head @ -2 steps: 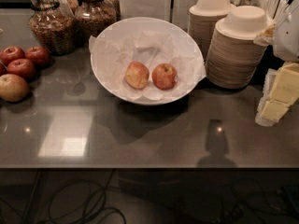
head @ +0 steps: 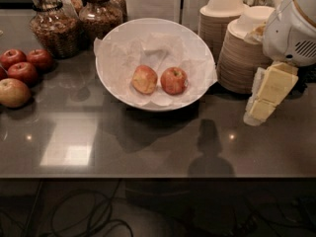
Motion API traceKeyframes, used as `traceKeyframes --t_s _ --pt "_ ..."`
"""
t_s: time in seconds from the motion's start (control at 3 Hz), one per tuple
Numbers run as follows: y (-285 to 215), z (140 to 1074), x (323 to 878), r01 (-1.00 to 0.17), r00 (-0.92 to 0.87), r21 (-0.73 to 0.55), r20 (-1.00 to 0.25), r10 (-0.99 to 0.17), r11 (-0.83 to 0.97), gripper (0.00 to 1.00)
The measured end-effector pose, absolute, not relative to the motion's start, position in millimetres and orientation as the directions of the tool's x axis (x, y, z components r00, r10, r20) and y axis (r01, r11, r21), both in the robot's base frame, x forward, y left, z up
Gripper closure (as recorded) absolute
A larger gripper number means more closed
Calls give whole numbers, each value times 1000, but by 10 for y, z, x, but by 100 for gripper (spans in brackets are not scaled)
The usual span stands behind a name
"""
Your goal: Pick apple from white bowl
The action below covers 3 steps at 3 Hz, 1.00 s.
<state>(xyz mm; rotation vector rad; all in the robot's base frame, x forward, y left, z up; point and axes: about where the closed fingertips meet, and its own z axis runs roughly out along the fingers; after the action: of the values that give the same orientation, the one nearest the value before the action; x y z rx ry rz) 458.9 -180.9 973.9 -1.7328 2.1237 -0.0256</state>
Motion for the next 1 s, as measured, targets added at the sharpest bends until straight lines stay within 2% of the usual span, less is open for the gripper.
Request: traceKeyframes --t_s 0.33,0.67,1.0 --pt "-1408 9694 4872 -950 -75 -258 -355 -932 174 0" --pt "-1408 9694 4873 -950 -75 -258 -355 -932 174 0" --pt "-1299 9610 5007 -940 -94 -257 -435 -896 223 0"
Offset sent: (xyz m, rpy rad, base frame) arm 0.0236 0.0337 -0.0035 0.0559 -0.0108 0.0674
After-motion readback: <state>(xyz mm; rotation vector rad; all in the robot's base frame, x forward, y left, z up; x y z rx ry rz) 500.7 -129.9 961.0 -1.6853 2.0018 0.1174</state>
